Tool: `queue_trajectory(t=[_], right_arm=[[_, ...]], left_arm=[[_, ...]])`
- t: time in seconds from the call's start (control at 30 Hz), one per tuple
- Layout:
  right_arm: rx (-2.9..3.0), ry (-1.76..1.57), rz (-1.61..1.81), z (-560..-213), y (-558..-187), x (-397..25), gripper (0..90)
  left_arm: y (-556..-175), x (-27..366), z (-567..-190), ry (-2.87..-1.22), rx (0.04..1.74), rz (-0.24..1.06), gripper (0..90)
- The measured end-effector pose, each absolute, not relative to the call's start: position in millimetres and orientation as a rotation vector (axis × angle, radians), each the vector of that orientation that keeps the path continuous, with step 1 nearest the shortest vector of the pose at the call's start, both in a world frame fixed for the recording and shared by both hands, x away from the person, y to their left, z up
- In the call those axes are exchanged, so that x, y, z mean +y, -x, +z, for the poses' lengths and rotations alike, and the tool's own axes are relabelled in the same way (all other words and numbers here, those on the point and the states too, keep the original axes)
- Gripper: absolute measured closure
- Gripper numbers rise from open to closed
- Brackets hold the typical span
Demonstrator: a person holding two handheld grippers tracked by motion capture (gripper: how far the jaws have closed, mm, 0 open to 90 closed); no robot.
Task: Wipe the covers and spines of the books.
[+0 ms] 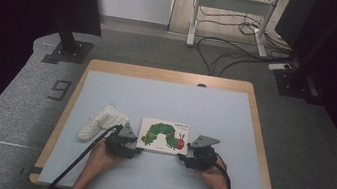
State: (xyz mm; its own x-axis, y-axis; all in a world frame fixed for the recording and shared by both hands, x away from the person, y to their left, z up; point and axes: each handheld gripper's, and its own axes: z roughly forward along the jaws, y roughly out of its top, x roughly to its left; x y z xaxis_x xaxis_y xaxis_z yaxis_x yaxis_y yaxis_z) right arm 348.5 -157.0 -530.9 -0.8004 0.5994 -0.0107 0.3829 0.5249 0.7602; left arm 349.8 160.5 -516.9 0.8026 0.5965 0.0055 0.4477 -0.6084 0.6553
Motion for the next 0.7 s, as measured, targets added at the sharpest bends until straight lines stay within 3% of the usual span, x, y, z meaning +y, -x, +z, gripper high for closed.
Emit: queue_trajectory(t=[0.7], right_arm=[[2.461,-0.868,1.114,-529.7,-384.3,-150.5,45.2]], left_arm=[[-386.8,161.4,-517.4,-2.307,0.823,0.319,46.4]])
